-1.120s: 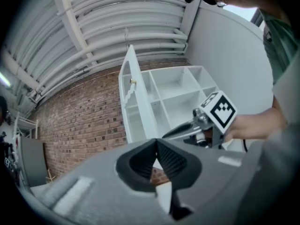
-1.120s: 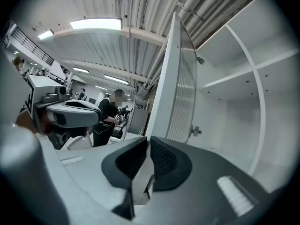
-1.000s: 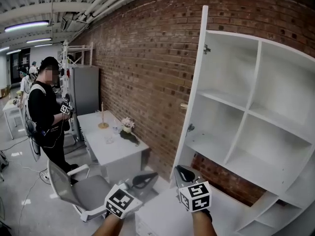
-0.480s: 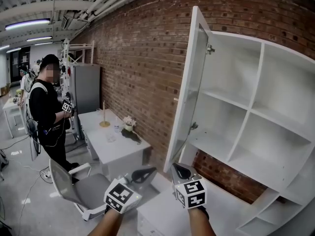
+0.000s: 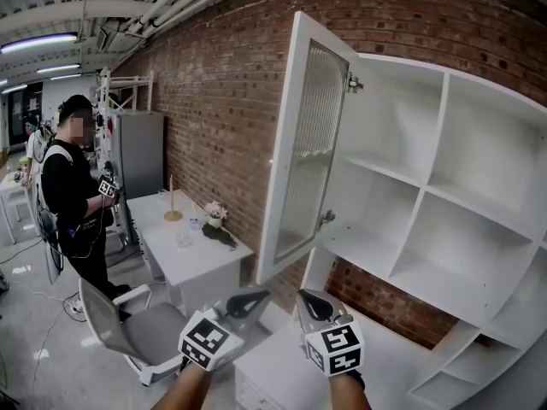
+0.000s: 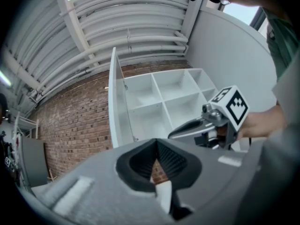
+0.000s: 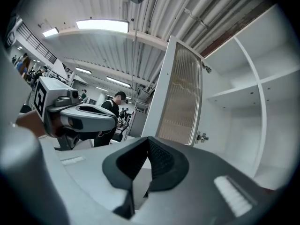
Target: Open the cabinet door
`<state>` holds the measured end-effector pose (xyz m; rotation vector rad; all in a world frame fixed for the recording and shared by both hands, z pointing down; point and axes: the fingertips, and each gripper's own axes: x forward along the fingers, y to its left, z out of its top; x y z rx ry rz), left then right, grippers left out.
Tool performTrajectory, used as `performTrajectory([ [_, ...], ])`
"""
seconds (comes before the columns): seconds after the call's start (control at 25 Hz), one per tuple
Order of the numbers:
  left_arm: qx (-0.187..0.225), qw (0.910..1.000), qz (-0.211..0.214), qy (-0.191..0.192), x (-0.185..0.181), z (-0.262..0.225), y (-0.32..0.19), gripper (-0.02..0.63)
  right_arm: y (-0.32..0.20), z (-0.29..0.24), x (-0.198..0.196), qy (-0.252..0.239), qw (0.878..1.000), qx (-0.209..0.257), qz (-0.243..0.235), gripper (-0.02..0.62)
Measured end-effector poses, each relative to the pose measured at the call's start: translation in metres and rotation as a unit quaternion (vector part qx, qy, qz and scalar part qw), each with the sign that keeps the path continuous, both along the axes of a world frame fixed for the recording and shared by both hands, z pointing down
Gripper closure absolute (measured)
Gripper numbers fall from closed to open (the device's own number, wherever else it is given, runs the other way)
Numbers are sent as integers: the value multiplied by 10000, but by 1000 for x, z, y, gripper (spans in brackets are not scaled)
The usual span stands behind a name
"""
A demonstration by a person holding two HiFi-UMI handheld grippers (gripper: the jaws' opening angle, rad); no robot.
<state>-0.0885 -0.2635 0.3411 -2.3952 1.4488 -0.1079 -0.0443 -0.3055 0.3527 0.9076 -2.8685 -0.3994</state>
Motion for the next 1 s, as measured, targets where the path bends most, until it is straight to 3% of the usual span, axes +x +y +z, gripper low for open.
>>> performTrajectory([
  [1.0,52,10000,-54,24,-13,3,14,604,34,-6,19,13,9998,191,7,592],
])
